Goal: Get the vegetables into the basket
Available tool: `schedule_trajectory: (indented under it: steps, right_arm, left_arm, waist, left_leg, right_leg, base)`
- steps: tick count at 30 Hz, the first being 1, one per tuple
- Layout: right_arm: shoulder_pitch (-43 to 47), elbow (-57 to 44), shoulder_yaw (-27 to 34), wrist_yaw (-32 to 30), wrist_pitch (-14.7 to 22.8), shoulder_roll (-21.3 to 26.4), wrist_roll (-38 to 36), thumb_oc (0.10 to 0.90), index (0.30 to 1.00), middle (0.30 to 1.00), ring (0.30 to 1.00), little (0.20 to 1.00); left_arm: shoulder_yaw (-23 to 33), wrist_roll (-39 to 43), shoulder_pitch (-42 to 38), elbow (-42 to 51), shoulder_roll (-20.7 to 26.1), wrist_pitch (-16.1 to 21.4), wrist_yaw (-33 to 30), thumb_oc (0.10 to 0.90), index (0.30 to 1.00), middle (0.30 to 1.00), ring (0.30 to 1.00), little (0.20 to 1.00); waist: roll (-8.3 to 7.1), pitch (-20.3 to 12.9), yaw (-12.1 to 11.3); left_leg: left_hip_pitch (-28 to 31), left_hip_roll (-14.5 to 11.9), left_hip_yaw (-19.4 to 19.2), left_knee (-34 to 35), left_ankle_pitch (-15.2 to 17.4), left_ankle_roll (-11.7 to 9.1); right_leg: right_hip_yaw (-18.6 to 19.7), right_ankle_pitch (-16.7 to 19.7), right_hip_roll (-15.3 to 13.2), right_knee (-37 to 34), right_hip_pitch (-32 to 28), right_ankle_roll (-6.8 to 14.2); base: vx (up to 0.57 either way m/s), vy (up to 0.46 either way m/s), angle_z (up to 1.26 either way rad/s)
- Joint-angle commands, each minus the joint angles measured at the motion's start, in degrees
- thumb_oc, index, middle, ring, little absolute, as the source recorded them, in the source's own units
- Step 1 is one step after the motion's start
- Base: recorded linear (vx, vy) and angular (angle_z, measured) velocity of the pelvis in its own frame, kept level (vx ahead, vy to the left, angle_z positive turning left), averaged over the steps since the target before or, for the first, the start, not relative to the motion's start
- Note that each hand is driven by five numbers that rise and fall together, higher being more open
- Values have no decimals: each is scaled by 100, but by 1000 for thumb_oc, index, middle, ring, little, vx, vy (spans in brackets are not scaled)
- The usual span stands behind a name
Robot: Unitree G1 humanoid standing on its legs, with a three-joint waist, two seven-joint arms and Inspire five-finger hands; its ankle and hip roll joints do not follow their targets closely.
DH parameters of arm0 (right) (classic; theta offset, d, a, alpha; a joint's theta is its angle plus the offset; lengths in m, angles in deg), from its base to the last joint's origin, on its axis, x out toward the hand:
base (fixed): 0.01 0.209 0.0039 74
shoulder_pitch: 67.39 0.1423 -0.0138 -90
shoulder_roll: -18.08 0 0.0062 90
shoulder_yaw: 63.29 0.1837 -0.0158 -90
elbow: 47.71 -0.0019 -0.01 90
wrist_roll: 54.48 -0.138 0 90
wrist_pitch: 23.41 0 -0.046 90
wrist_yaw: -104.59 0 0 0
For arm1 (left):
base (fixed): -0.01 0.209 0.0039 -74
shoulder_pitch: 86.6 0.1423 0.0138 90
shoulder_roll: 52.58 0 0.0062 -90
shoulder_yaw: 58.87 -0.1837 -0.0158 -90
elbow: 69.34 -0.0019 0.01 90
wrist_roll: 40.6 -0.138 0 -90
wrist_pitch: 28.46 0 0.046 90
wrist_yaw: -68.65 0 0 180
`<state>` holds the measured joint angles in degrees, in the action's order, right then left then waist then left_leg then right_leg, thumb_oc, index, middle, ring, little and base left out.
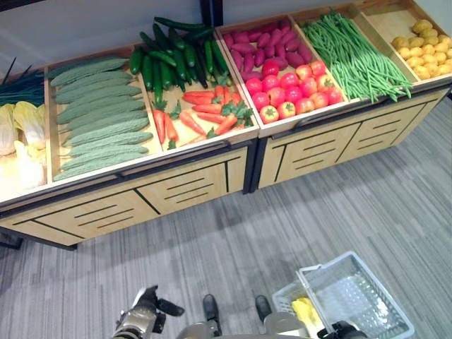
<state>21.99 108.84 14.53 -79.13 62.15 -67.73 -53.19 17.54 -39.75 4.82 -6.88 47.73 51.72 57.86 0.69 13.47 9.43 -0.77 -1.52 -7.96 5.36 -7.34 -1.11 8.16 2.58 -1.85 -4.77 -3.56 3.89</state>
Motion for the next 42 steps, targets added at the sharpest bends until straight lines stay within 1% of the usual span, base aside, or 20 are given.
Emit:
schedule_trajectory:
  steps: [1, 2, 3, 5, 6, 7, 9, 11, 14, 17, 19, 22, 25, 27, 28, 29, 33, 38, 42]
  right_arm:
    - [-128, 38, 188, 13, 153, 315, -126, 400, 300, 300, 300, 300]
    - [-174, 43, 203, 48, 181, 374, -104, 400, 300, 300, 300, 300]
    - [-223, 41, 198, 99, 206, 410, -84, 400, 300, 300, 300, 300]
    - [-298, 112, 107, 132, 290, 423, 23, 400, 300, 300, 300, 300]
    - [-282, 179, 37, 118, 348, 429, 90, 400, 300, 300, 300, 300]
    - [-279, 184, 46, 116, 351, 418, 90, 400, 300, 300, 300, 300]
    - [-244, 282, -57, 71, 412, 426, 179, 400, 300, 300, 300, 300]
    - [-233, 348, -120, 37, 460, 434, 223, 400, 300, 300, 300, 300]
    - [-197, 447, -197, -6, 501, 449, 265, 400, 300, 300, 300, 300]
    - [-145, 531, -264, -16, 530, 488, 268, 400, 300, 300, 300, 300]
    - [-95, 584, -307, -42, 554, 509, 280, 400, 300, 300, 300, 300]
    - [-19, 635, -331, -58, 574, 534, 266, 400, 300, 300, 300, 300]
    - [59, 668, -394, -76, 584, 588, 265, 400, 300, 300, 300, 300]
    - [97, 683, -416, -91, 586, 611, 257, 400, 300, 300, 300, 300]
    - [97, 683, -416, -91, 586, 611, 257, 400, 300, 300, 300, 300]
    - [169, 710, -429, -127, 584, 650, 207, 400, 300, 300, 300, 300]
    - [326, 697, -518, -129, 568, 710, 180, 400, 300, 300, 300, 300]
    - [513, 615, -613, -135, 576, 733, 104, 400, 300, 300, 300, 300]
    - [624, 585, -688, -128, 569, 720, 82, 400, 300, 300, 300, 300]
  left_arm:
    - [391, -1113, -951, -11, 903, 861, -349, 900, 1000, 1000, 1000, 1000]
    - [394, -1289, -1037, 33, 1121, 885, -361, 900, 1000, 1000, 1000, 1000]
    - [363, -1580, -1189, 296, 1391, 862, -363, 900, 1000, 1000, 1000, 1000]
    - [195, -2135, -1668, 226, 1905, 823, -472, 900, 1000, 1000, 1000, 1000]
    - [-69, -2472, -2090, -62, 2258, 790, -514, 900, 1000, 1000, 1000, 1000]
    - [-93, -2472, -2119, -79, 2261, 792, -518, 900, 1000, 1000, 1000, 1000]
    - [-471, -2961, -2618, -407, 2652, 724, -600, 900, 1000, 1000, 1000, 1000]
    - [-737, -3285, -2923, -643, 2825, 676, -637, 900, 1000, 1000, 1000, 1000]
    - [-1346, -3808, -3552, -1173, 3078, 605, -624, 900, 1000, 1000, 1000, 1000]
    - [-1997, -4213, -4141, -1738, 3156, 554, -575, 900, 1000, 1000, 1000, 1000]
    - [-2409, -4438, -4495, -2177, 3123, 510, -532, 900, 1000, 1000, 1000, 1000]
    - [-2841, -4643, -4927, -2555, 3072, 454, -518, 900, 1000, 1000, 1000, 1000]
    - [-3066, -4667, -5270, -2803, 3045, 401, -587, 900, 1000, 1000, 1000, 1000]
    - [-3178, -4661, -5488, -2896, 3062, 369, -653, 900, 1000, 1000, 1000, 1000]
    - [-3178, -4661, -5488, -2896, 3062, 369, -653, 900, 1000, 1000, 1000, 1000]
    - [-3271, -4567, -5690, -3032, 3026, 345, -688, 900, 1000, 1000, 1000, 1000]
    - [-3320, -4461, -5871, -3258, 2972, 297, -689, 900, 1000, 1000, 1000, 1000]
    - [-3392, -4404, -6042, -3545, 2984, 251, -691, 900, 1000, 1000, 1000, 1000]
    - [-3377, -4355, -6098, -3710, 3009, 222, -664, 900, 1000, 1000, 1000, 1000]
  waist:
    - [-91, -191, -22]
    - [-93, -209, -5]
    - [-77, -246, 20]
    - [-55, -311, 92]
    - [-30, -343, 146]
    - [-37, -336, 134]
    - [-9, -366, 193]
    - [22, -383, 251]
    - [76, -386, 335]
    - [125, -371, 425]
    - [160, -344, 492]
    - [212, -293, 553]
    - [280, -216, 626]
    - [333, -190, 653]
    - [333, -190, 653]
    - [418, -161, 694]
    - [485, -59, 736]
    - [506, 19, 715]
    - [501, 76, 683]
  left_leg:
    - [225, -138, -22, -36, 369, -310]
    - [260, -139, -35, -36, 385, -312]
    - [282, -136, -48, -36, 399, -317]
    - [366, -136, -90, -36, 432, -325]
    - [408, -141, -122, -36, 443, -329]
    - [411, -141, -123, -36, 444, -329]
    - [447, -140, -174, -36, 458, -329]
    - [470, -143, -209, -36, 466, -329]
    - [496, -145, -286, -36, 466, -332]
    - [487, -142, -339, -36, 456, -336]
    - [468, -130, -376, -36, 462, -340]
    - [375, -131, -436, -36, 443, -348]
    - [213, -127, -487, -36, 406, -353]
    - [48, -124, -504, -36, 375, -354]
    - [48, -124, -504, -36, 375, -354]
    - [-173, -111, -520, -36, 325, -358]
    - [-380, -95, -557, -36, 293, -358]
    - [-629, -124, -661, -36, 247, -369]
    - [-693, -146, -714, -36, 233, -378]
  right_leg:
    - [13, 132, -241, 379, 571, 456]
    - [16, 121, -243, 373, 543, 460]
    - [19, 124, -246, 362, 519, 468]
    - [45, 118, -248, 328, 452, 483]
    - [66, 126, -250, 305, 426, 495]
    - [67, 126, -251, 303, 422, 495]
    - [112, 139, -239, 284, 409, 505]
    - [159, 146, -231, 281, 407, 517]
    - [226, 158, -218, 292, 433, 536]
    - [281, 161, -211, 311, 479, 547]
    - [311, 169, -212, 311, 522, 554]
    - [367, 208, -215, 320, 652, 562]
    - [404, 255, -206, 357, 860, 570]
    - [441, 301, -203, 381, 1055, 571]
    - [441, 301, -203, 381, 1055, 571]
    - [487, 343, -194, 418, 1311, 565]
    - [597, 406, -174, 435, 1564, 557]
    - [739, 475, -110, 441, 1864, 560]
    - [805, 489, -78, 446, 1958, 561]
  base:
    - [0, 0, 0]
    - [49, 21, -2]
    - [61, 24, -13]
    - [58, 26, -13]
    - [28, 17, -4]
    - [31, 16, -5]
    - [28, 11, -6]
    - [24, 10, -9]
    - [19, 17, -16]
    - [6, 28, -18]
    - [-3, 29, -12]
    - [-21, 23, -12]
    - [-32, 23, -14]
    - [-32, 20, -14]
    - [-34, 21, -17]
    - [-14, 21, -13]
    - [-6, 15, -6]
    - [20, 2, -13]
    - [32, -13, -21]
